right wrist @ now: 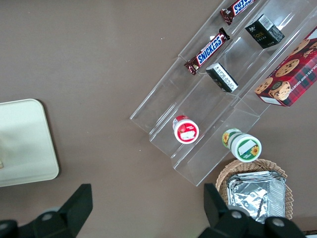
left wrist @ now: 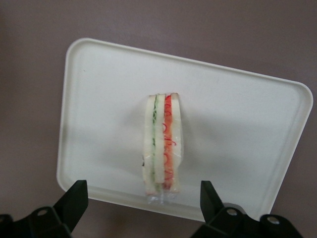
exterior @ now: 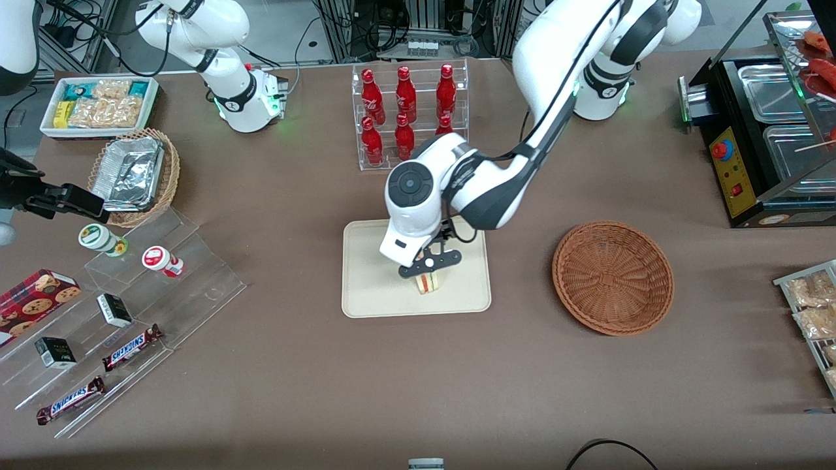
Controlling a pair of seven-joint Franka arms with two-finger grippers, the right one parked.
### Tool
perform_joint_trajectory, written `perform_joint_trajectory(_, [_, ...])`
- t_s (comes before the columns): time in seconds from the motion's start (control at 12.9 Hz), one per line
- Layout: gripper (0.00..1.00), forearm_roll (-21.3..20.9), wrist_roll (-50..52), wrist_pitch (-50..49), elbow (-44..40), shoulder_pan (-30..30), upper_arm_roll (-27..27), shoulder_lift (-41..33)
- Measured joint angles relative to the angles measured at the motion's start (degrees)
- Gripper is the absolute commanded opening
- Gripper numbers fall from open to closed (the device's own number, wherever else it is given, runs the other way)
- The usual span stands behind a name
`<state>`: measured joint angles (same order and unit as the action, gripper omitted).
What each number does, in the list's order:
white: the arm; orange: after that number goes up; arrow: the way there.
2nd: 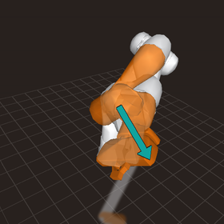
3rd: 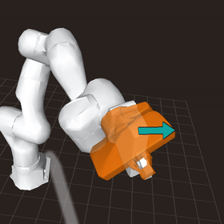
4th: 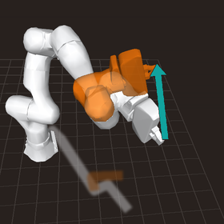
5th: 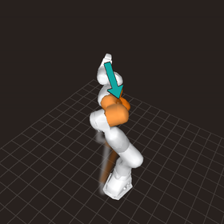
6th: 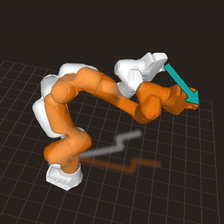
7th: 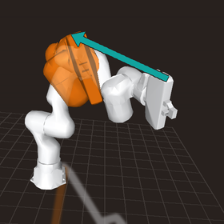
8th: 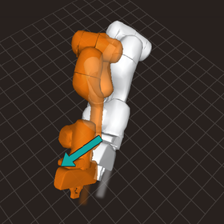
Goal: Place sandwich from basket to tray
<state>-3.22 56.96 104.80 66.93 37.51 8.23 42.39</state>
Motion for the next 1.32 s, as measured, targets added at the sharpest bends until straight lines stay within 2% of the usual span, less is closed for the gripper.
perform_joint_trajectory(0.31, [1.0, 0.01, -14.34, -5.85, -0.12, -5.97, -0.11, -5.68])
perform_joint_trajectory(0.62, [1.0, 0.13, -18.98, -9.61, 0.01, -13.41, -0.33, -10.56])
perform_joint_trajectory(0.77, [1.0, 0.62, -25.09, -11.64, 0.57, -17.2, -0.3, -12.22])
perform_joint_trajectory(1.32, [1.0, 1.25, -41.34, -17.31, 8.41, -26.58, -0.3, -21.53])
